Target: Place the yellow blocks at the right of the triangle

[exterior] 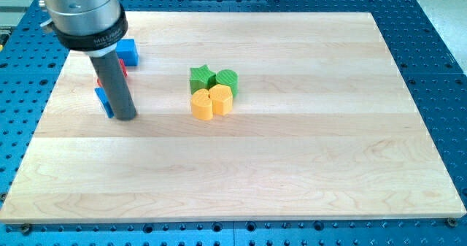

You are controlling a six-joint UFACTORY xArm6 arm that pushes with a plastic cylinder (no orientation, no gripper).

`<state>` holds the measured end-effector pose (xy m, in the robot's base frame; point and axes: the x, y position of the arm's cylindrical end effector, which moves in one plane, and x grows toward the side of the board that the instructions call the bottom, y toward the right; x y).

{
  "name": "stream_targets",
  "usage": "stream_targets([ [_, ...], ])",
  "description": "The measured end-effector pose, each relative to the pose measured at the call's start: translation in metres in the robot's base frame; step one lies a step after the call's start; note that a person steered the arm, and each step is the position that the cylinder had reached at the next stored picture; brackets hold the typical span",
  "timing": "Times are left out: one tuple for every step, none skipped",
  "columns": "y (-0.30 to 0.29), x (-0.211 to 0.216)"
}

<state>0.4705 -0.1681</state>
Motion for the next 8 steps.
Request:
stream_targets([
  [0.060, 0.073],
  [0.141, 0.075],
  [0.165, 0.016],
  [0.126, -0.027],
  [0.091, -0.024],
  [0.092, 0.005],
  [0.084, -0.013],
  [0.068, -0.031],
])
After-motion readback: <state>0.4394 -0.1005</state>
